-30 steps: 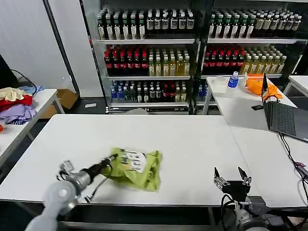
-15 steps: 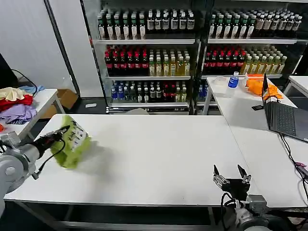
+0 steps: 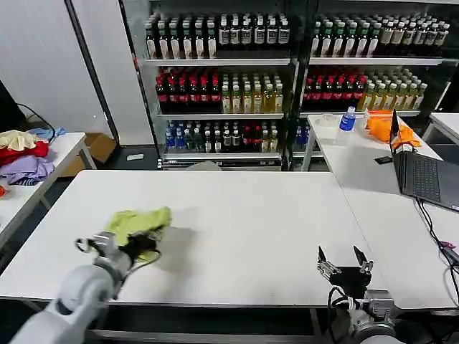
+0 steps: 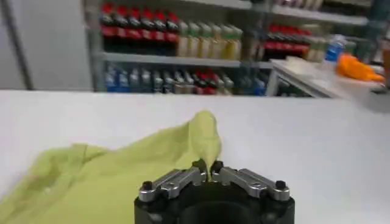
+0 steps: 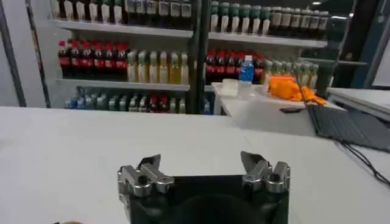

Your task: Fold and organize the clothes.

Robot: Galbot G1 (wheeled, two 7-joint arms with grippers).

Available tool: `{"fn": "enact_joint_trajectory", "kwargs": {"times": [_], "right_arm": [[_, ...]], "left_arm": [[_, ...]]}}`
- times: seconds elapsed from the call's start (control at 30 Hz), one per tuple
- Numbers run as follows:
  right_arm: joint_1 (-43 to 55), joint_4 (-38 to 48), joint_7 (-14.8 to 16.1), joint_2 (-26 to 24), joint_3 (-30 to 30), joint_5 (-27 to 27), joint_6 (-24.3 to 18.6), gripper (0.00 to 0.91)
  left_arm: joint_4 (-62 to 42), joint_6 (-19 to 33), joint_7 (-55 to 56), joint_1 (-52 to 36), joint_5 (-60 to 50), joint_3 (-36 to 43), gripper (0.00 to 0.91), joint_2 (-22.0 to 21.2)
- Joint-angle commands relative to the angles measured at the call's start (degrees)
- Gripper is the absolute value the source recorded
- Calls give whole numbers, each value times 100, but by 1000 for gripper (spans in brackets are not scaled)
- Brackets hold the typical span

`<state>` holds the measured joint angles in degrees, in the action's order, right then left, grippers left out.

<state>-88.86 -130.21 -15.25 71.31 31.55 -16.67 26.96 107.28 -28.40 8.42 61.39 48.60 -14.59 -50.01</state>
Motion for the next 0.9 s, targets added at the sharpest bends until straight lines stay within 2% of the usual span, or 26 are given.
{"fn": "enact_joint_trajectory", "kwargs": {"times": [0.03, 0.2, 0.27, 0.47, 0.5, 0.53, 0.57, 0.67, 0.9], "right_arm": [[64, 142, 17, 40, 41, 71, -35, 907], [183, 288, 28, 105, -23, 117, -55, 907], [273, 327, 27, 99, -63, 106, -40, 907], [463, 457, 49, 83, -109, 143, -58, 907], [482, 473, 50, 86, -112, 143, -57, 907], [498, 487, 52, 82, -117, 142, -57, 907], [547, 517, 57, 49, -148, 143, -56, 907], [690, 611, 54, 20, -199, 152, -48, 907], [954, 800, 35, 35, -404, 153, -31, 907]], "left_arm": [[-127, 13, 208, -747, -897, 1888, 20, -1119], [-515, -32, 407, -1266, -886, 2374, 20, -1581], [-870, -38, 536, -1531, -816, 2541, 20, -1890], [-1215, 61, 791, -1998, -560, 2661, 20, -2510], [-1256, 94, 785, -2023, -541, 2672, 181, -2549], [-1327, 168, 785, -2074, -552, 2715, 403, -2617], [-1454, 395, 775, -2144, -585, 2772, 907, -2696], [-1602, 799, 781, -2241, -673, 2800, 907, -2857], [-1006, 950, 696, -1906, -229, 2546, 907, -2693]]}}
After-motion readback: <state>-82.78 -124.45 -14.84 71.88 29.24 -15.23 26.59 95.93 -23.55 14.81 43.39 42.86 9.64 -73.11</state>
